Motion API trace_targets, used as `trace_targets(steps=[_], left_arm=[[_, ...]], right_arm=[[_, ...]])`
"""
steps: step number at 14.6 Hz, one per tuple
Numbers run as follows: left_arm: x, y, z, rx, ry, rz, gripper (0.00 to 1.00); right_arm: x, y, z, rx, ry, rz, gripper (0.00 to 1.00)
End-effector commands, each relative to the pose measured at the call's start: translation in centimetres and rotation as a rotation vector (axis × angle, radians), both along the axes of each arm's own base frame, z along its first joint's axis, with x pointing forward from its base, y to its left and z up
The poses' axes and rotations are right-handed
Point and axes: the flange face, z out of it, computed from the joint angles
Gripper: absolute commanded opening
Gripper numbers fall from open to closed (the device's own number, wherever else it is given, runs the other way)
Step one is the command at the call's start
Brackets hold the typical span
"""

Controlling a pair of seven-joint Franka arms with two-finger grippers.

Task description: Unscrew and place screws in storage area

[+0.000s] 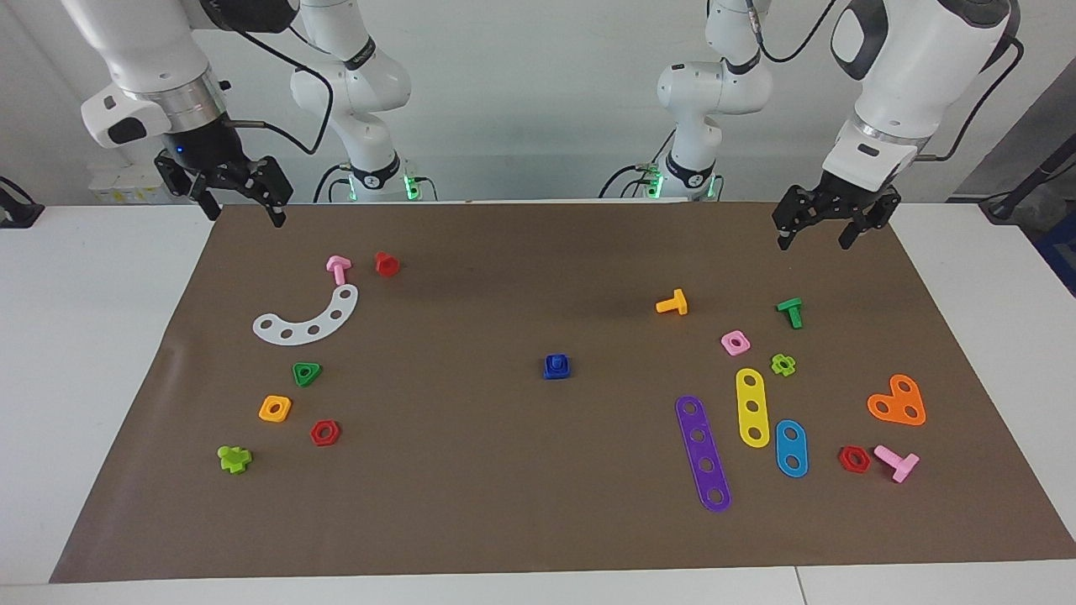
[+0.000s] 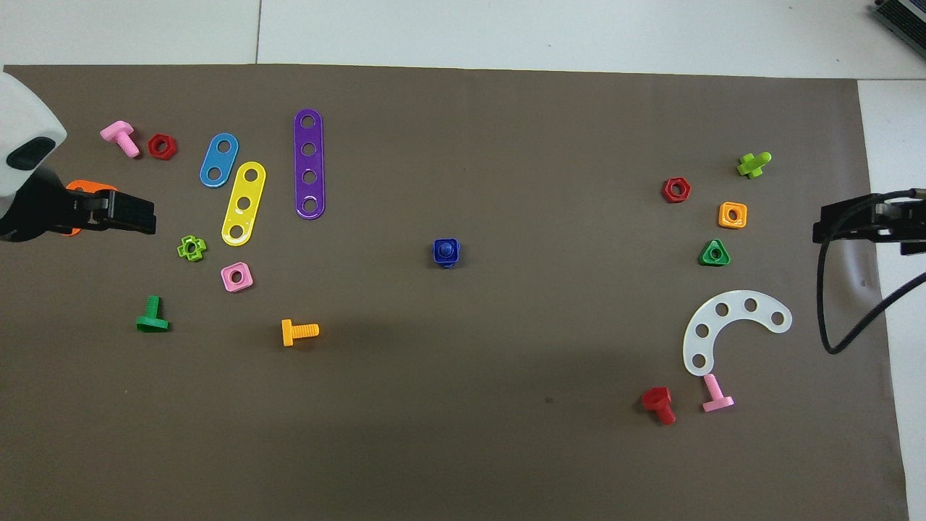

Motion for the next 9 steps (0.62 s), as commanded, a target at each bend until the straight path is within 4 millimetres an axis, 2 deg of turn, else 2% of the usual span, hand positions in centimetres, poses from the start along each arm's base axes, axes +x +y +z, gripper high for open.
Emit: trace_targets(steps=[1,9], left_arm=[[-0.72,0.45,0.01,-0.011,-0.013,-0.009,1.00],[-0.82,0.46,-0.15,-0.011,-0.002,0.013,1.00]], right_arm=[[-0.72,-0.43,0.08,0.009,0.007,0.008,1.00],[-0.71,0.06,0.08,0.009,0.007,0.018,1.00]])
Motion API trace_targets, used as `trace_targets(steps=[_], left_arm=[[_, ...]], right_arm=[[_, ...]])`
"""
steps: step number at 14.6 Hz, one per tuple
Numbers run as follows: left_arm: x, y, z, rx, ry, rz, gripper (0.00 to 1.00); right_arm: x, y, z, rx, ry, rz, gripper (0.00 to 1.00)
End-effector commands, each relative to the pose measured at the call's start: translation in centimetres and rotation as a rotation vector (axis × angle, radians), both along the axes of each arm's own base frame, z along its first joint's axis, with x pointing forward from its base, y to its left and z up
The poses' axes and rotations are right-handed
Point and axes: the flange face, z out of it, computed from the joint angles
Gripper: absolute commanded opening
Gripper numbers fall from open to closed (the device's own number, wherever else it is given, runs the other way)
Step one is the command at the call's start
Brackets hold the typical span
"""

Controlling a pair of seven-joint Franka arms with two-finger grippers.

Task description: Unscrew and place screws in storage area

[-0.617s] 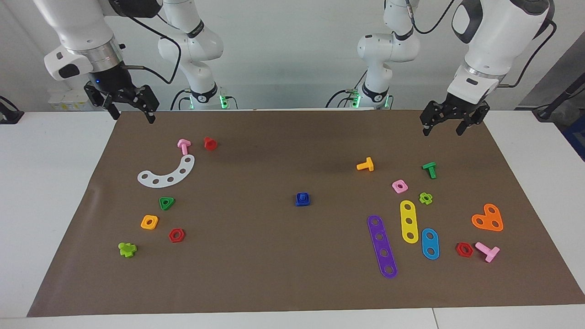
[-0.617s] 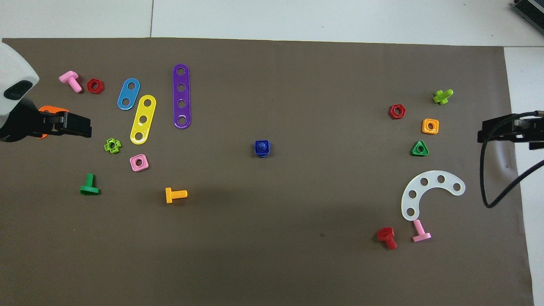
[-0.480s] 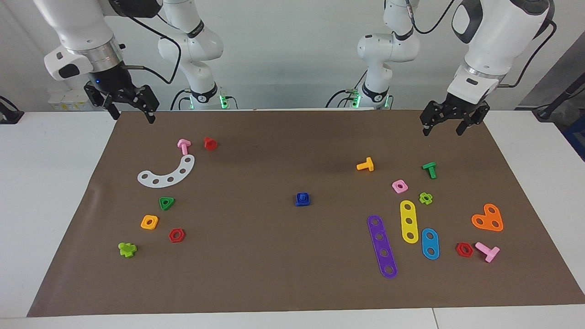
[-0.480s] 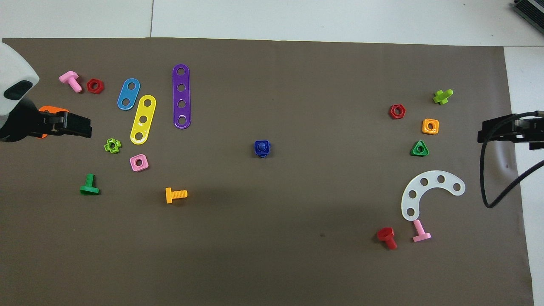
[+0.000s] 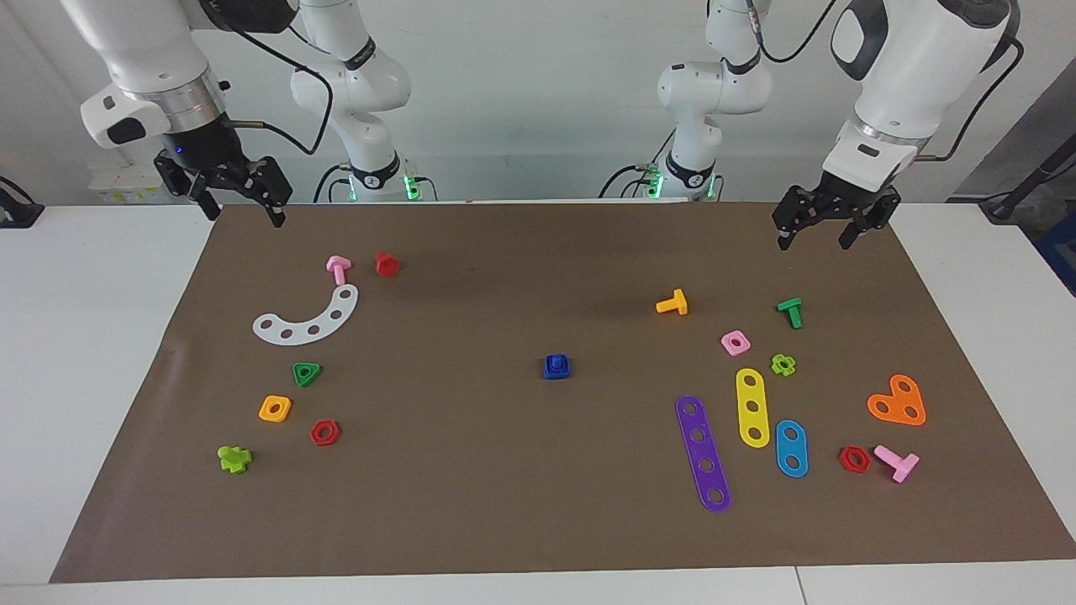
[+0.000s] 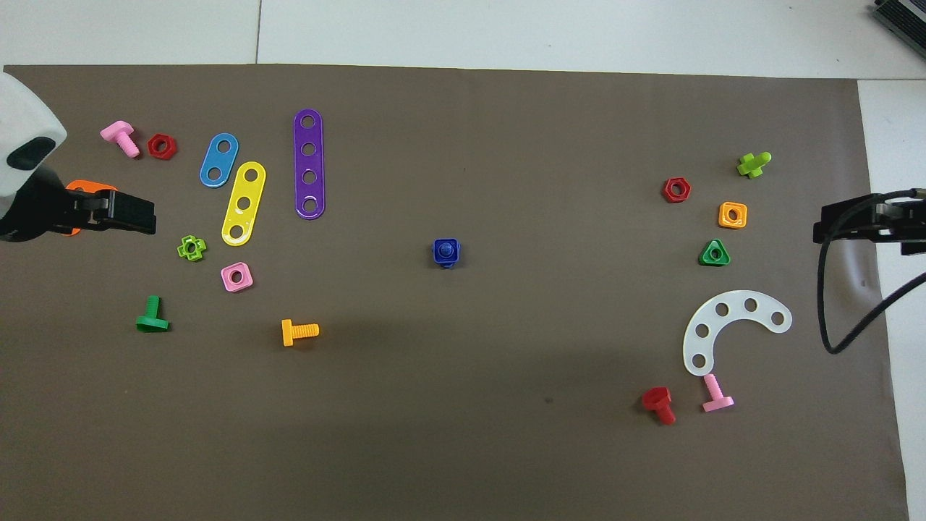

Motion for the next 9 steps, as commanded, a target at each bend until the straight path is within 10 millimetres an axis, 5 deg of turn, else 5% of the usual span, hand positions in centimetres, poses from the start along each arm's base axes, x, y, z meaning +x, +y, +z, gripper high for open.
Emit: trace_targets(steps=[1,9], left_arm=[[-0.90,0.44,-0.01,-0.011,-0.002,0.020,1.00],[-0.98,0.02,-0.06,-0.011,-0.002,0.009,1.00]], right_arm=[[-0.71,0.07,0.09,0.009,0.007,0.019,1.00],[-0.71,0.07,0.09,0.009,0.007,0.019,1.00]])
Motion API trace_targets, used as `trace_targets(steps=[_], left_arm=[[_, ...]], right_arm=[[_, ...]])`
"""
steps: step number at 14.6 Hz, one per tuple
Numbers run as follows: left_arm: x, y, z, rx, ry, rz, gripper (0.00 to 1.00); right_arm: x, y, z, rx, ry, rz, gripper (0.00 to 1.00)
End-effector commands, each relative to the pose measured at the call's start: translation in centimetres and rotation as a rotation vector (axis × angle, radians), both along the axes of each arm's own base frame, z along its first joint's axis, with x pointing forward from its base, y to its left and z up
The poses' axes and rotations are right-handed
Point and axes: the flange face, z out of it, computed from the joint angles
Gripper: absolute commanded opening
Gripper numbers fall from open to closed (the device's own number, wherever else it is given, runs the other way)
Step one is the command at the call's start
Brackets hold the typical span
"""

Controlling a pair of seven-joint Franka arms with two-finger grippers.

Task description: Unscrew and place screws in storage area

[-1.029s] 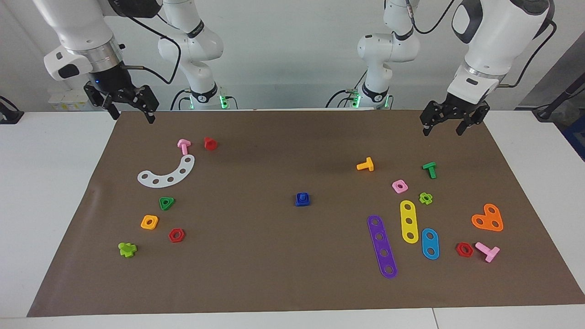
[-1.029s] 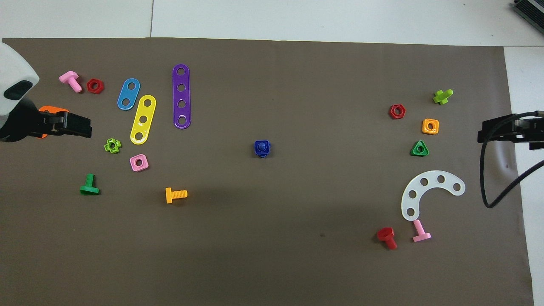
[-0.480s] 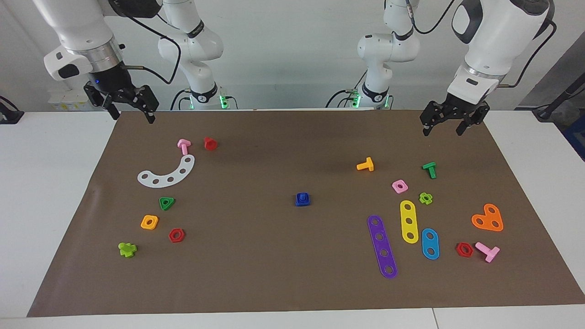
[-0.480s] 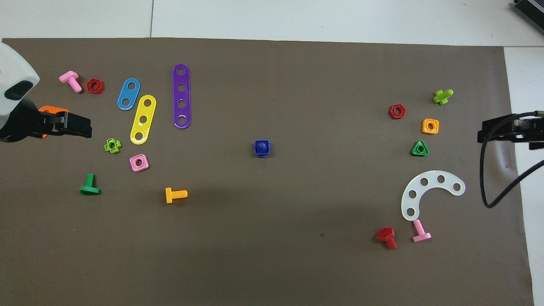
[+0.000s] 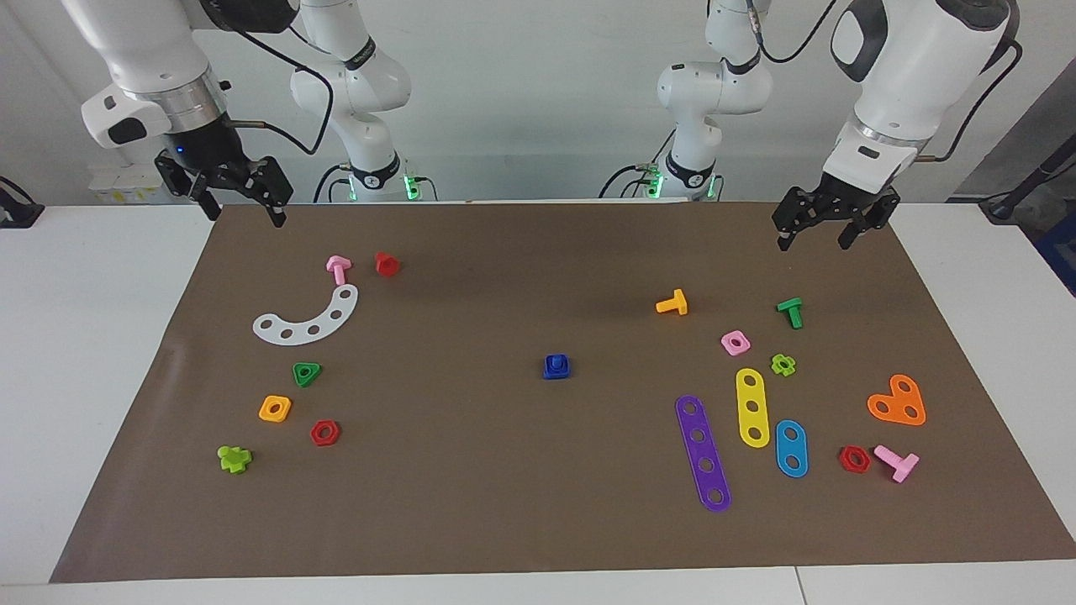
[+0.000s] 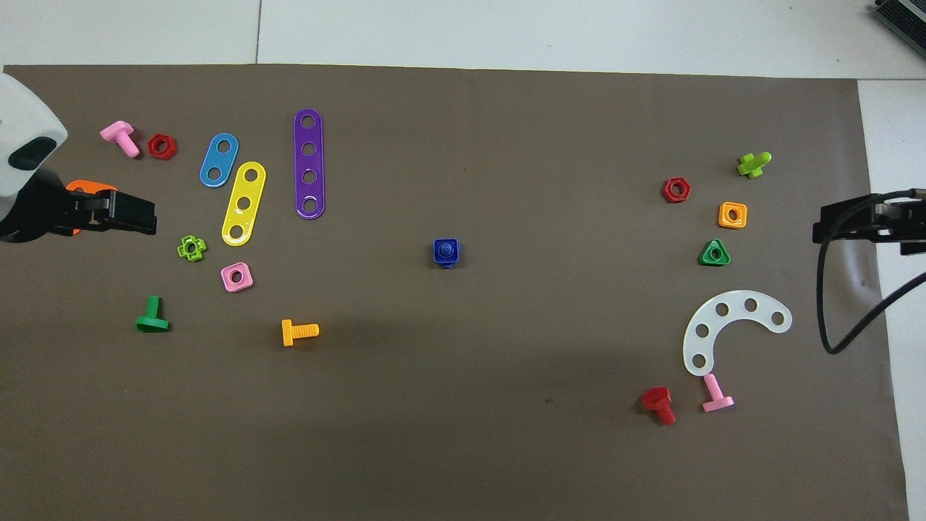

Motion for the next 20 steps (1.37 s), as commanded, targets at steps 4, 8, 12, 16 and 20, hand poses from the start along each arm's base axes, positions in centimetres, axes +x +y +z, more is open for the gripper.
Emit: trace_targets(steps=[4,8,12,16,20], left_arm=[[-2.3,-3.6,-1.1,-0.009,0.007,-0.054,1.00],[-3.8,-11.1,-2.4,-0.013,0.014,-0.012,1.00],[-4.0,-19.2,-6.1,-0.023,0.009,0.039,1.00],[-3.6,-26.3,-10.8,-0.059,-0.038,0.140,1.00],[-3.0,-30.1,-14.3,-0.070,-0.040,0.151,1.00]], right_arm=[[-0.7,0.0,0.1,0.009,0.007,0.018,1.00],[-0.7,0.0,0.1,0.009,0.007,0.018,1.00],[-0.7,0.0,0.1,0.009,0.007,0.018,1.00],[-0.7,0.0,0.1,0.009,0.007,0.018,1.00],[-0.7,0.0,0.1,0.009,0.007,0.018,1.00]])
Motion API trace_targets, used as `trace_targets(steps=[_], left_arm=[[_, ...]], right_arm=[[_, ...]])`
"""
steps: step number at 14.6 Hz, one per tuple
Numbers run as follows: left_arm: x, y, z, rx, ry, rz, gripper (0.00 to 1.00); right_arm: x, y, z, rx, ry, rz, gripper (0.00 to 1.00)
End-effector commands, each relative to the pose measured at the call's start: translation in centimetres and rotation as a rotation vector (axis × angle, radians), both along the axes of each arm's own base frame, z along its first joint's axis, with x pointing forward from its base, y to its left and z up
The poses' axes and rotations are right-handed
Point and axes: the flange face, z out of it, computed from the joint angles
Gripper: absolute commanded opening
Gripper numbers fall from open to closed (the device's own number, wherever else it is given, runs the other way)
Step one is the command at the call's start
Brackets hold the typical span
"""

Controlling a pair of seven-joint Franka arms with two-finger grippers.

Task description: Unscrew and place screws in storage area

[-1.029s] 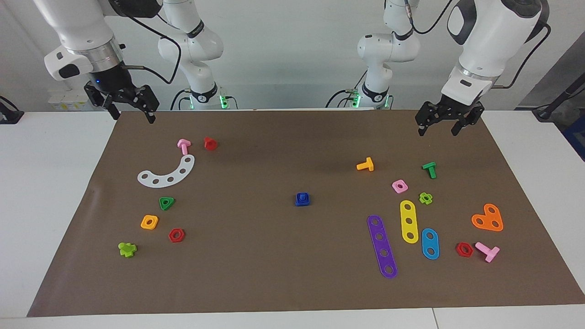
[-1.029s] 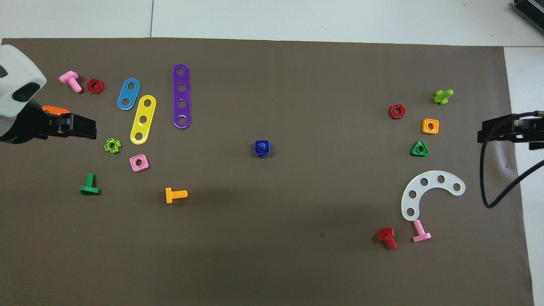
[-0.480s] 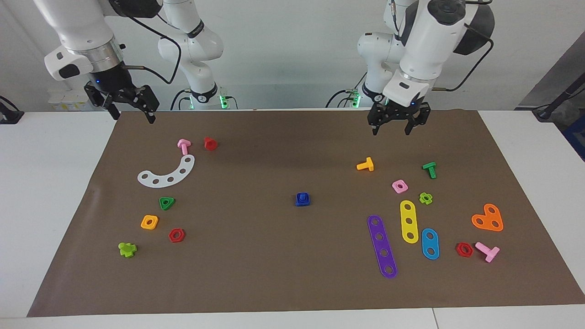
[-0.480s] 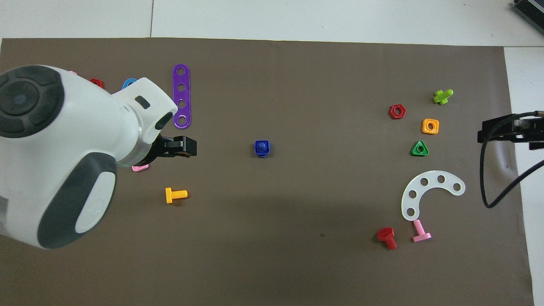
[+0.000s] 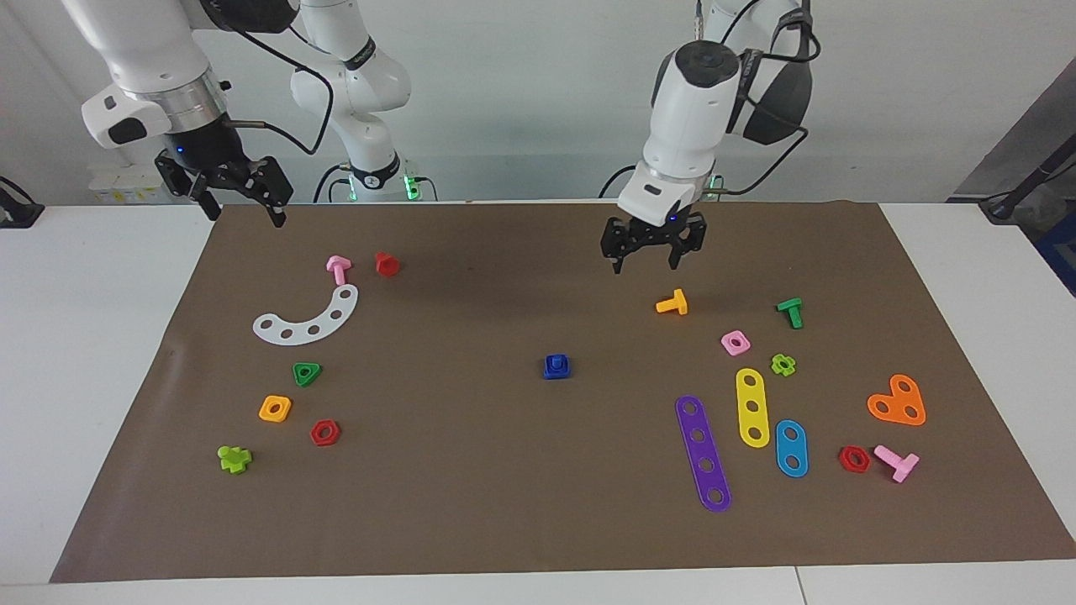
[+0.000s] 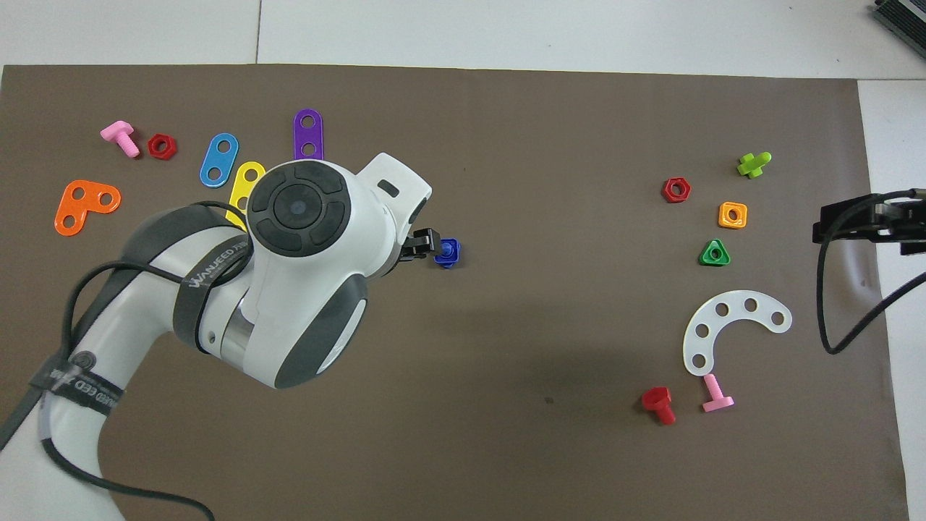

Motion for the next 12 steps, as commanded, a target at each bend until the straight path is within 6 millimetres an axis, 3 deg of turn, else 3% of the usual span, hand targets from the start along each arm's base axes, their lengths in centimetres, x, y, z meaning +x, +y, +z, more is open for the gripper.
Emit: trace_targets(steps=[1,5,6,8,12], left_arm=[[1.0,-3.2,-2.7,-0.009,-0.009,0.046,1.00],[2.0,-7.6,-8.5,0.023,-0.010,0.090,0.99],[2.3,-7.8,-8.8,0.012,-0.033,0.096,0.99],[2.2,-8.4,-11.2,0.024,-0.016,0.090,0.96],[3.3,-7.9,-11.9,0.021,-0.086,0.069,0.93]], right_arm=[[-0.7,0.0,0.1,0.009,0.007,0.018,1.00],[-0.7,0.0,0.1,0.009,0.007,0.018,1.00],[-0.7,0.0,0.1,0.009,0.007,0.018,1.00],[-0.7,0.0,0.1,0.009,0.007,0.018,1.00],[-0.7,0.0,0.1,0.009,0.007,0.018,1.00]])
